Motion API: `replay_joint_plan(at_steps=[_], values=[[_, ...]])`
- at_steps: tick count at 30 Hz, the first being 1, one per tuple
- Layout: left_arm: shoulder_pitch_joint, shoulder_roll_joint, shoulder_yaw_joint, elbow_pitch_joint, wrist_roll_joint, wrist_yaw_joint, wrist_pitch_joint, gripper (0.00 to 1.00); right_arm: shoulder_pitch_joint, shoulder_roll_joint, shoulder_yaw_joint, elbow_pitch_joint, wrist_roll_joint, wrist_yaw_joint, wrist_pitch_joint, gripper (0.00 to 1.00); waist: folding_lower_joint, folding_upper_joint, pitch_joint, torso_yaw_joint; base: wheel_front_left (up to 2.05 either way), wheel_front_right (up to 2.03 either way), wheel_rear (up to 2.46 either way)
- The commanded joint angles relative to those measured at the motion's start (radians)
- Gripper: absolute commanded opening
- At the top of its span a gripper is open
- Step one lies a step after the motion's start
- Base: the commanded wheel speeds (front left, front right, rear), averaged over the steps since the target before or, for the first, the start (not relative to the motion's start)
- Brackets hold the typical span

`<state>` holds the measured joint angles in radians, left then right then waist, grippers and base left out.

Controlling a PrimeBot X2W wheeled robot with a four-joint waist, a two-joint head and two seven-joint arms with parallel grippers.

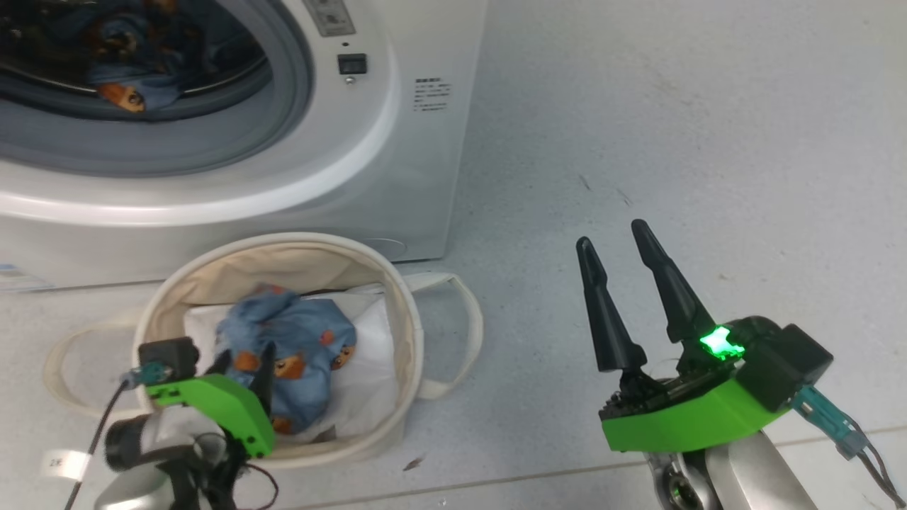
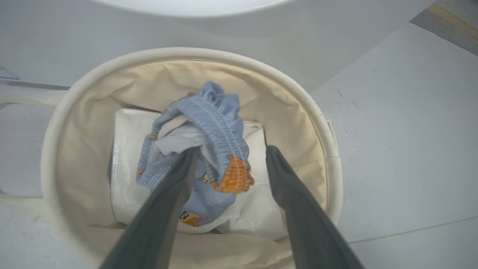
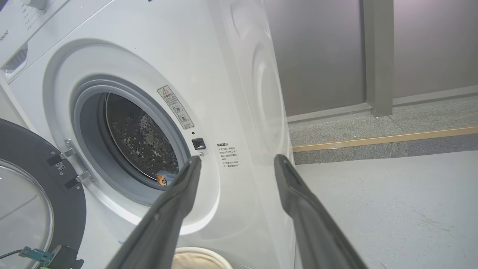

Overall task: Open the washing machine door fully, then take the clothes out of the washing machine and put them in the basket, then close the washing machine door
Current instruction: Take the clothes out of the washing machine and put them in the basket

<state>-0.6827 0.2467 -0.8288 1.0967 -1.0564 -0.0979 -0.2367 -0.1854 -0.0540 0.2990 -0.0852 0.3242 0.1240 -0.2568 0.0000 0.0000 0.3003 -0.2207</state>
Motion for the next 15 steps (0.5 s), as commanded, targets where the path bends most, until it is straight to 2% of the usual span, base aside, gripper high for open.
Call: replay_joint_plan(at_steps=[1,5,11,15], values=[[-0.051,0.013,0.046,0.054,-0.017,-0.003,-0.01,1.0,-0.022,0.004,0.021,-0.035,-0.006,0.007,-0.005,1.0,0.0,0.0,0.012,-0.021,0.0,0.0,0.0],[-0.058,0.001,0.028,0.132,-0.007,0.003,0.029,1.0,-0.023,0.004,0.021,-0.035,-0.003,0.007,-0.005,1.0,0.0,0.0,0.011,-0.028,0.0,0.0,0.0],[-0.071,-0.008,0.003,0.176,0.013,0.048,0.07,1.0,-0.021,0.004,0.017,-0.025,-0.004,0.007,-0.005,1.0,0.0,0.0,-0.007,0.005,0.0,0.0,0.0],[-0.104,-0.01,0.006,0.147,0.031,0.013,-0.009,1.0,-0.024,0.004,0.021,-0.017,-0.003,0.007,-0.005,1.0,0.0,0.0,-0.026,0.036,0.0,0.0,0.0]])
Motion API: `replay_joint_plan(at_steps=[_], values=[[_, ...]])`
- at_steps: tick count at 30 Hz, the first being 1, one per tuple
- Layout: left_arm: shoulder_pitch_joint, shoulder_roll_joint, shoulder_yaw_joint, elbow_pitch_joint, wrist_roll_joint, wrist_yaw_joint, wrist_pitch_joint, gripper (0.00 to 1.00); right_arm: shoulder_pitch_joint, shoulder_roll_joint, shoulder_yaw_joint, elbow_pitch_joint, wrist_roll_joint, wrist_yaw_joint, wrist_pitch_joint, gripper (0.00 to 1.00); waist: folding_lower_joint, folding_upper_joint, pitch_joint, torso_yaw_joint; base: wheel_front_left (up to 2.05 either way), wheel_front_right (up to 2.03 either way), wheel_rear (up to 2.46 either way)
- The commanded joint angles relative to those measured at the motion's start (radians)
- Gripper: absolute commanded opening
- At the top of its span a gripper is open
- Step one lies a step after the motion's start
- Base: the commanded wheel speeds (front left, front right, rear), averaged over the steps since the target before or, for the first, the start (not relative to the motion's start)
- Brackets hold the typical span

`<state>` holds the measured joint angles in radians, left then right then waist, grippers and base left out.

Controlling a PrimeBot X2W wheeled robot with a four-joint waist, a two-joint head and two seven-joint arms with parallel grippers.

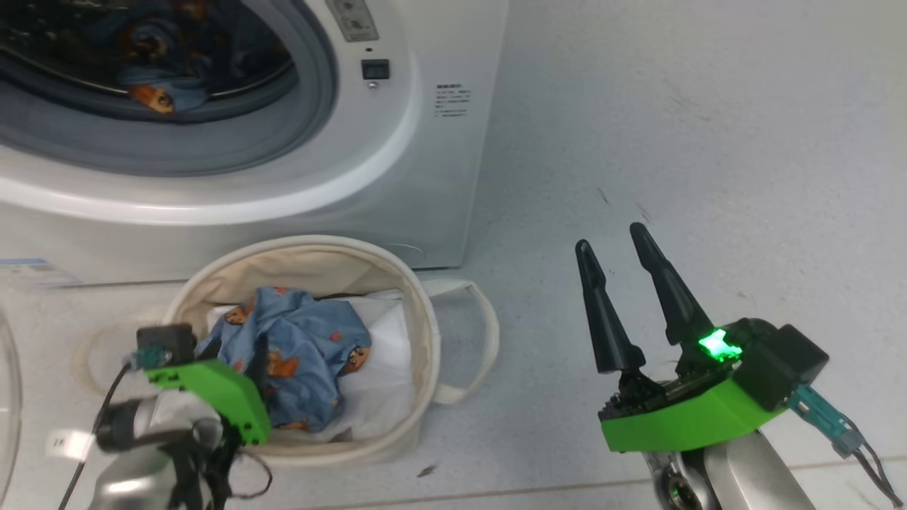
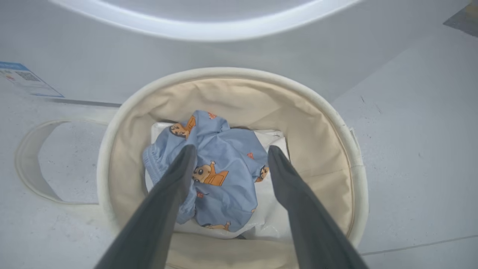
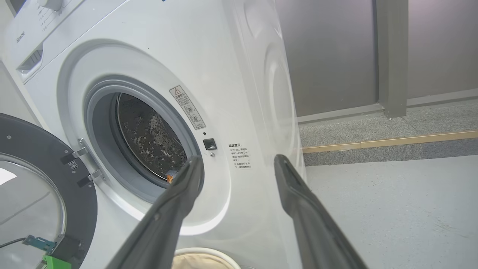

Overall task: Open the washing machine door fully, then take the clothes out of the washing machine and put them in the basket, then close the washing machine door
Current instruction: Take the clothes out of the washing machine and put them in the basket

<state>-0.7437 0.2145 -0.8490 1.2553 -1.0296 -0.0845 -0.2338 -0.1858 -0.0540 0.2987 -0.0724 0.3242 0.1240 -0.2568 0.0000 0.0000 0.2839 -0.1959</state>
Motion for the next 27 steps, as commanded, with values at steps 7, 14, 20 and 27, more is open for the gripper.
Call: replay_joint_plan(at_steps=[7,14,20,27], values=[[-0.079,0.074,0.156,-0.225,0.062,-0.024,-0.027,1.0,-0.031,0.004,0.03,0.013,-0.023,0.007,-0.005,1.0,0.0,0.0,-0.04,0.083,0.0,0.0,0.0],[0.054,0.118,0.329,-0.609,0.27,0.012,-0.028,1.0,-0.051,0.004,0.024,0.072,-0.033,0.007,-0.005,1.0,0.0,0.0,-0.075,0.157,0.0,0.0,0.0],[0.204,0.155,0.386,-0.903,0.417,0.057,-0.028,1.0,-0.077,0.004,0.003,0.143,-0.043,0.007,0.006,1.0,0.0,0.0,-0.096,0.197,0.0,0.0,0.0],[0.369,0.171,0.461,-1.091,0.444,0.097,-0.028,1.0,-0.082,0.004,-0.039,0.215,-0.064,0.007,0.007,1.0,0.0,0.0,-0.115,0.221,0.0,0.0,0.0]])
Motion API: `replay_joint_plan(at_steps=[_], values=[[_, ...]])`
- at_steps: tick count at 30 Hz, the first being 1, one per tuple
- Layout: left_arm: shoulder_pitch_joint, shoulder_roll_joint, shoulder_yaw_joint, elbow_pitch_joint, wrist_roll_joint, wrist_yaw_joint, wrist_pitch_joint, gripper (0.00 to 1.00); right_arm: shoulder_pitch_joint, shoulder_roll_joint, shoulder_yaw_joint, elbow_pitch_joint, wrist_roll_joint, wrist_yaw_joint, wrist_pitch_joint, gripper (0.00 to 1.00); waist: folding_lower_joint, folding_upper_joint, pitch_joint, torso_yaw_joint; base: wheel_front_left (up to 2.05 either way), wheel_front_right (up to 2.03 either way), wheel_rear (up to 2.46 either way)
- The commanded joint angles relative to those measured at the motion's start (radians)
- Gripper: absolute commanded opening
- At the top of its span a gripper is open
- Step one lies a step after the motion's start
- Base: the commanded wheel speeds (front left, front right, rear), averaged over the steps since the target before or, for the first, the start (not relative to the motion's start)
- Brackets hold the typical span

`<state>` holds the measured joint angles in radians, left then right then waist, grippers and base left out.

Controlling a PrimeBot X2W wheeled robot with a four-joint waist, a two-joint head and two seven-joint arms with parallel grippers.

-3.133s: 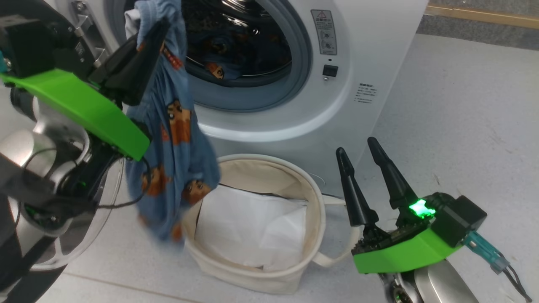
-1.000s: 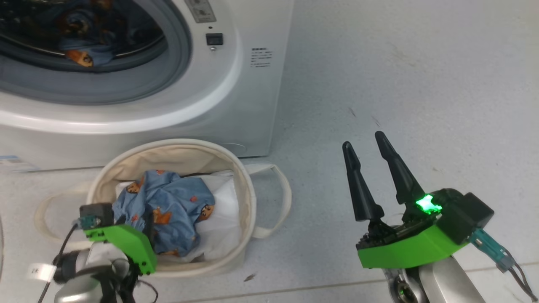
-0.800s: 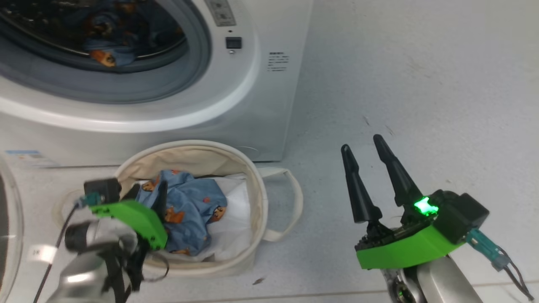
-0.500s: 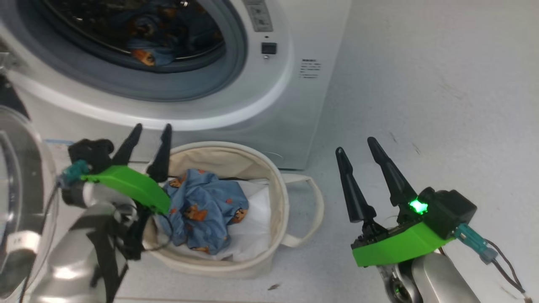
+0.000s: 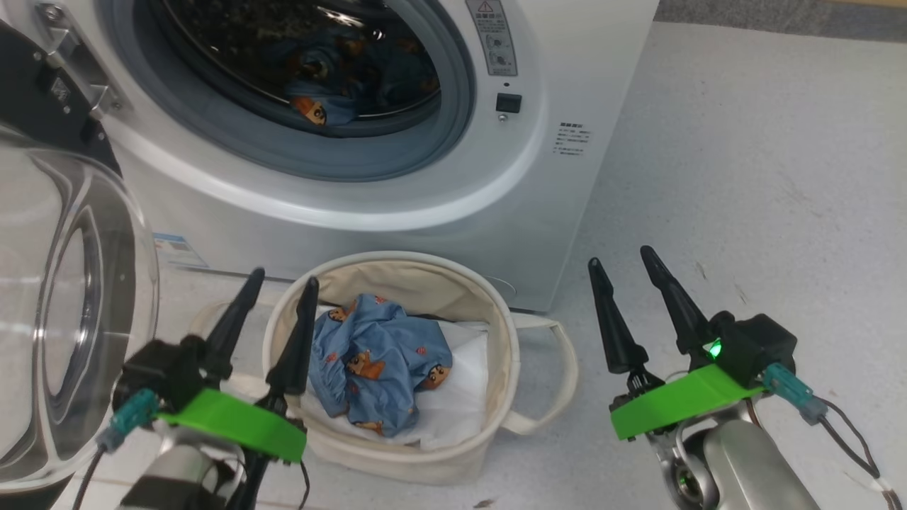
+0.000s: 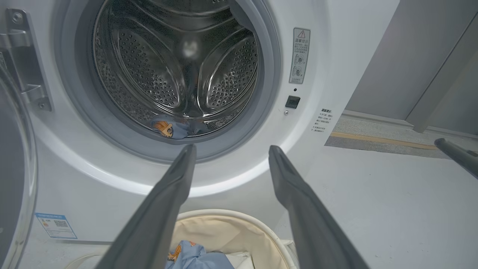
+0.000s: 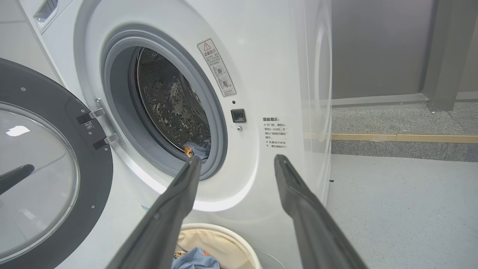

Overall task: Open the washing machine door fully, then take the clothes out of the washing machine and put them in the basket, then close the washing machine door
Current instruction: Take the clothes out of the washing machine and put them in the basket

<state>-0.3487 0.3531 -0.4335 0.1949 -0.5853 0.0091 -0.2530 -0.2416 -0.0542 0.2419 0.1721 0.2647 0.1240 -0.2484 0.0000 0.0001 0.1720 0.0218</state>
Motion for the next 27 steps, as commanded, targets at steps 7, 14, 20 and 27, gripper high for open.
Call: replay_joint_plan(at_steps=[7,14,20,27], values=[[0.01,0.029,0.047,-0.053,-0.004,0.003,-0.009,1.0,-0.031,0.004,0.027,-0.004,-0.005,0.007,-0.004,1.0,0.0,-0.0001,-0.021,0.014,0.0,0.0,0.0],[-0.023,0.002,0.04,-0.001,-0.039,-0.015,0.013,1.0,-0.016,0.004,0.049,-0.007,0.019,0.007,-0.005,1.0,0.0,-0.0001,-0.028,0.017,0.0,0.0,0.0],[-0.185,-0.058,0.032,0.225,-0.059,-0.053,0.021,1.0,0.002,0.004,0.116,-0.013,0.038,0.007,-0.002,1.0,0.0,-0.0001,-0.006,0.003,0.0,0.0,0.0],[-0.429,-0.098,0.046,0.54,-0.082,-0.101,0.018,1.0,0.0,0.004,0.168,-0.043,0.015,0.007,0.009,1.0,0.0,-0.0001,0.061,-0.058,0.0,0.0,0.0]])
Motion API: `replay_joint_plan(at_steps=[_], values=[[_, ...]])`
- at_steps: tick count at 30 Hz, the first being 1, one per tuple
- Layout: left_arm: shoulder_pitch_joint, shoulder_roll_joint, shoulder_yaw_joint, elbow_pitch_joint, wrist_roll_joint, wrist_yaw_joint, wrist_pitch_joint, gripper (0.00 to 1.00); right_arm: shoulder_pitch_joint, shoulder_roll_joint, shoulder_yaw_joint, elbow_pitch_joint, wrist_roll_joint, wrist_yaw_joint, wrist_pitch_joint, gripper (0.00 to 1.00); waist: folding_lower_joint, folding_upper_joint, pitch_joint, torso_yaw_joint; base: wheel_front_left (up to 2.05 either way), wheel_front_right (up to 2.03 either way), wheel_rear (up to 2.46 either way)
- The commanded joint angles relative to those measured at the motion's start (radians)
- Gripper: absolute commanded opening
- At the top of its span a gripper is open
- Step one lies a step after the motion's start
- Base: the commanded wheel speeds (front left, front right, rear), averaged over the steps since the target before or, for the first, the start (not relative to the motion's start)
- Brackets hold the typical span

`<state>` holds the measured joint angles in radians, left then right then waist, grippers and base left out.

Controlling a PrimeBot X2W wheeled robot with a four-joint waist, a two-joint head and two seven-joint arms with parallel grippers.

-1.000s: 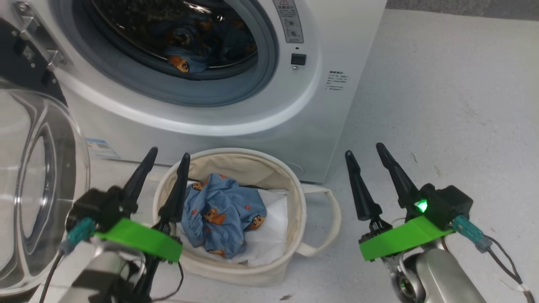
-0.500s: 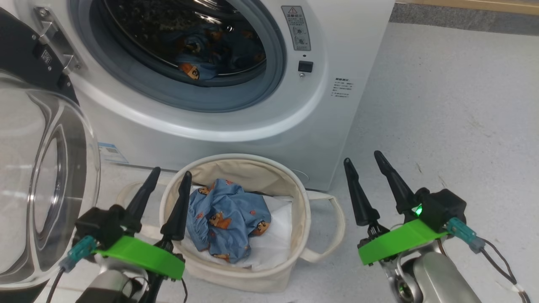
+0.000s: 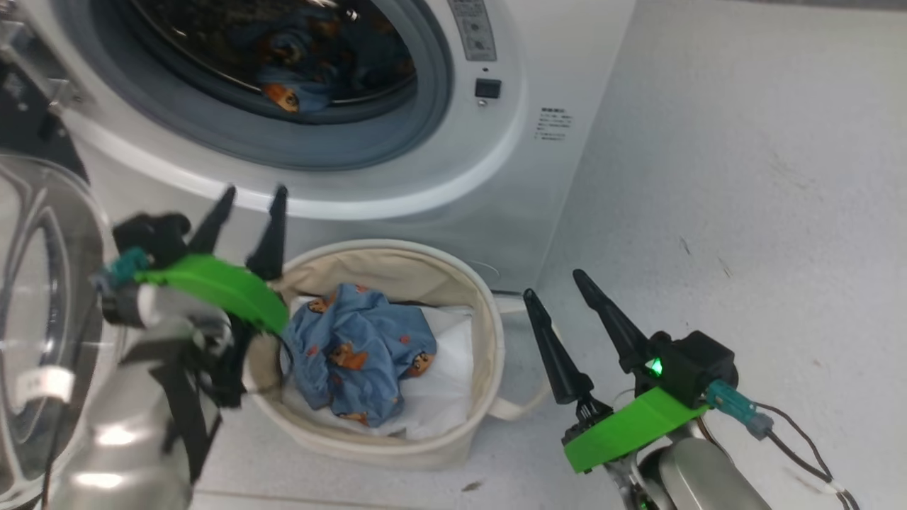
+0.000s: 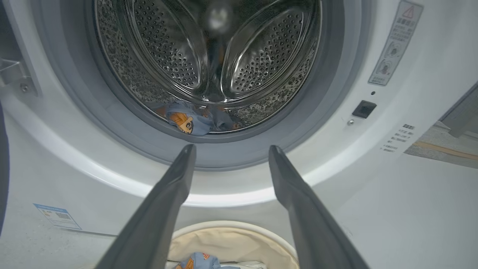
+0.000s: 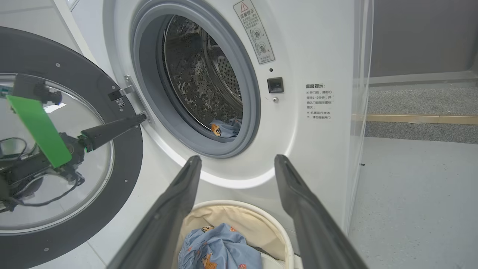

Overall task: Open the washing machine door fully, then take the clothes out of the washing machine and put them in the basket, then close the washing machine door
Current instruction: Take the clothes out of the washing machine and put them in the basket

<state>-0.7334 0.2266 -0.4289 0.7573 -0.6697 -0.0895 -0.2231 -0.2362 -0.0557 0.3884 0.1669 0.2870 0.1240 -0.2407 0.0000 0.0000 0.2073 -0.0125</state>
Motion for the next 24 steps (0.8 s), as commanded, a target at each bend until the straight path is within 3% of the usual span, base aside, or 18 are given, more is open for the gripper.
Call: replay_joint_plan(at_steps=[1,12,24], values=[[-0.079,0.029,0.044,0.013,0.004,-0.006,-0.016,1.0,-0.006,0.005,0.024,-0.049,-0.012,0.007,0.001,1.0,0.0,0.0,0.042,-0.033,0.0,0.0,0.0],[-0.426,0.079,0.035,0.28,0.07,-0.03,-0.036,1.0,0.003,0.005,0.06,-0.205,-0.071,0.007,-0.001,1.0,0.0,0.0,0.26,-0.114,0.0,0.0,0.0],[-0.698,0.157,0.02,0.42,0.138,-0.022,-0.038,1.0,0.036,0.005,0.046,-0.287,-0.08,0.007,-0.017,1.0,0.0,0.0,0.453,-0.179,0.0,0.0,0.0]])
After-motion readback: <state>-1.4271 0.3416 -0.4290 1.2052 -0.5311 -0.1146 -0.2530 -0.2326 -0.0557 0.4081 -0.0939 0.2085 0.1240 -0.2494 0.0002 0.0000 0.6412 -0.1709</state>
